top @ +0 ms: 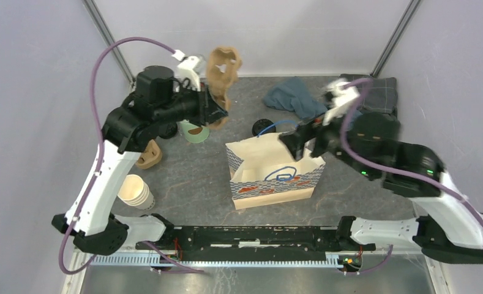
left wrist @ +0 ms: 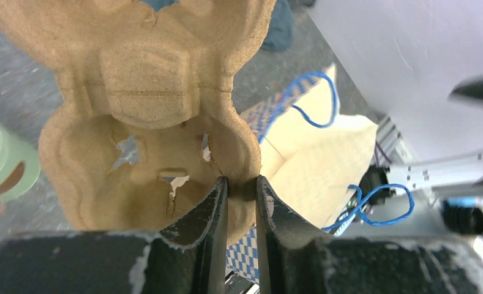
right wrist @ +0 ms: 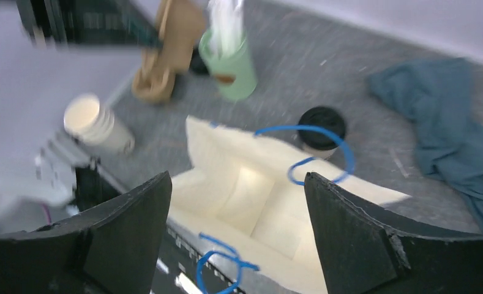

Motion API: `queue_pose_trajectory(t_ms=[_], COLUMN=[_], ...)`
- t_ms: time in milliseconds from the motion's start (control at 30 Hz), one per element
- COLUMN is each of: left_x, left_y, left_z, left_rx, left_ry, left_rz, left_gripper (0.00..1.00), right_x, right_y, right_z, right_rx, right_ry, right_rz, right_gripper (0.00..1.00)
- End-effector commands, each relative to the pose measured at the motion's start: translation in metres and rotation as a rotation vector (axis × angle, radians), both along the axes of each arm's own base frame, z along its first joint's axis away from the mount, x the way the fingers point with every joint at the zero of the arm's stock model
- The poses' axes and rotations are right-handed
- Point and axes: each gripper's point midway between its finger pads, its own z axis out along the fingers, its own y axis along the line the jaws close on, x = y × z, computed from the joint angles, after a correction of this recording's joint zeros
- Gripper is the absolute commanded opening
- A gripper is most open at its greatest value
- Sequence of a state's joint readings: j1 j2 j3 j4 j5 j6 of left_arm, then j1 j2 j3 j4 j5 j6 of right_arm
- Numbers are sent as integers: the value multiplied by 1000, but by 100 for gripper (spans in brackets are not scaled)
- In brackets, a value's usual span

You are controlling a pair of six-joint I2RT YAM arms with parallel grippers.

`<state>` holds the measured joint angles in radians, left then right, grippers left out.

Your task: Pack the takeout coffee

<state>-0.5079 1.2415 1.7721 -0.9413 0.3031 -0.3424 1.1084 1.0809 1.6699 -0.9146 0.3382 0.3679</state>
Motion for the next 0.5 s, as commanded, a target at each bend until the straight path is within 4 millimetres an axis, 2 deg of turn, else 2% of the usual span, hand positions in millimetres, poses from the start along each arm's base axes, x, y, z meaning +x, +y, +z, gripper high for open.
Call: queue_pose_trajectory(t_ms=[0,100,200,300,367,400,467], left_x=[-4,-7,-12,-13,-18,-19,-21], left_y=[-37,-47,-51,-45,-42,-40,-33], left_z=[20,15,2,-10,-16,-17,-20], left_rx=[95,213,319,390,427,447,485], left_ry=[-186,-243,-285,-292,-310,-324,-354], left_rz=[-126,-154,-149,-136,-150,-153,-153], left_gripper=[2,2,2,2,2,2,2], right_x=[24,39,73,105,118,125,126], right_y=[-61,-65,-60,-62,-52,-46,-30], right_z=[42,51,44,53,57,56,62], right_rx=[123,63,6,96,191,245,330], right_ry=[-67,-91,-64,-45,8,55,91], right_rz=[-317,-353,-312,-255,-157,-102,-4], right_gripper=[88,91,90,86,82,76,70])
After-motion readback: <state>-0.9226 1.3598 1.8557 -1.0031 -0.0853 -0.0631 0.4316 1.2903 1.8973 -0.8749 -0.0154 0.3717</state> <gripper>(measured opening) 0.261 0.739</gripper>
